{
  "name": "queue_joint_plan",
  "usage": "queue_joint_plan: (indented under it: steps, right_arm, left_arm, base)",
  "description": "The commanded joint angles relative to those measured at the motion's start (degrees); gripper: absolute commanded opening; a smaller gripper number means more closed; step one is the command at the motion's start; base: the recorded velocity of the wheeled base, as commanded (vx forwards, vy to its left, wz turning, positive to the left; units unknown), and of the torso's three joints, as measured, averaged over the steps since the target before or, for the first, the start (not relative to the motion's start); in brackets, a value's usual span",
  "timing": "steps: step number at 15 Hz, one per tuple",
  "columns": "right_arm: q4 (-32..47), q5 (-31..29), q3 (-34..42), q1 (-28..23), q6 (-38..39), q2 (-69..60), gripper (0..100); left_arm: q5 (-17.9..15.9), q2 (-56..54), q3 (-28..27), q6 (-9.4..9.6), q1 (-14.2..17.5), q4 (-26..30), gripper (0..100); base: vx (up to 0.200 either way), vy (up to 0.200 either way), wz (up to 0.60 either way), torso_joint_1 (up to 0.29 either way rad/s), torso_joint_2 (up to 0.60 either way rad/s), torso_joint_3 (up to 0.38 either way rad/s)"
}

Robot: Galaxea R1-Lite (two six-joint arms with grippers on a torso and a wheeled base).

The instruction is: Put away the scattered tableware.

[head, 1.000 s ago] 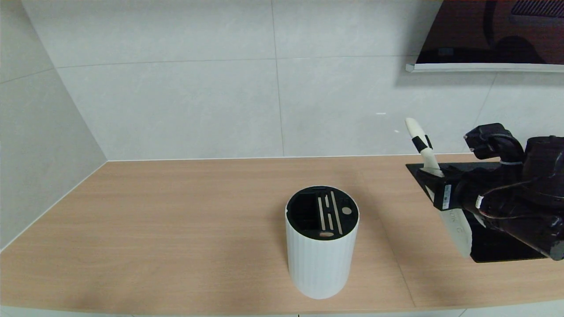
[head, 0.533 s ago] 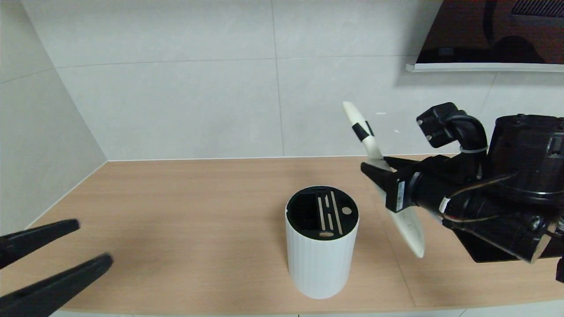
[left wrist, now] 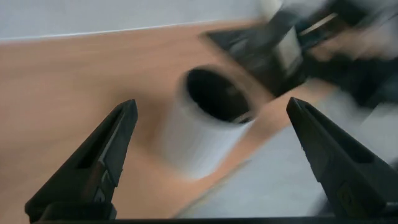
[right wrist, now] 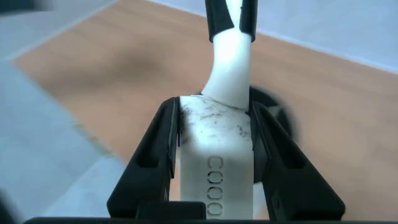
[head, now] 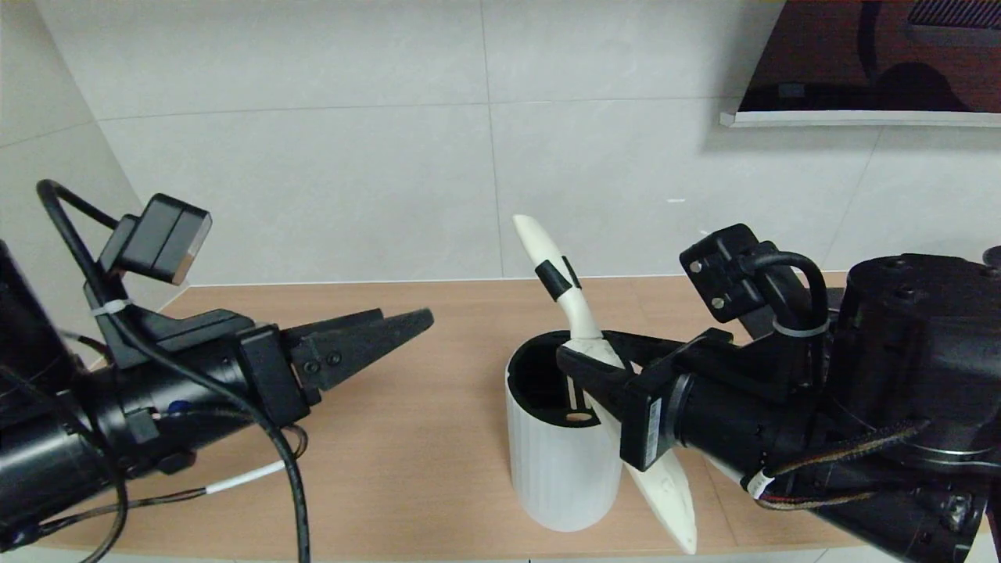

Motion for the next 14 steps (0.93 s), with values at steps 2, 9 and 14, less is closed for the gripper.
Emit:
queue_joint_plan:
  steps: [2, 9, 14]
  right_arm:
    - [-2.0, -0.1, -1.5, 3.1, 2.1, 4.2, 0]
    - [-6.6, 0.0, -1.1, 4.4, 2.3, 6.8, 0]
    - [-6.6, 0.1, -1.2, 5.6, 3.5, 7.3, 0]
  left_arm:
    - [1.3, 8.3, 0.2, -10.4, -3.0, -11.7, 100]
    - [6.6, 12.9, 0.2, -11.81, -5.8, -19.8, 100]
    - [9.2, 13.8, 0.7, -11.45, -9.0, -22.1, 100]
  base:
    - [0.0, 0.0, 0.0, 0.0, 0.0, 0.0]
    - [0.0, 0.0, 0.0, 0.0, 0.0, 0.0]
    - [0.0, 0.0, 0.0, 0.0, 0.0, 0.0]
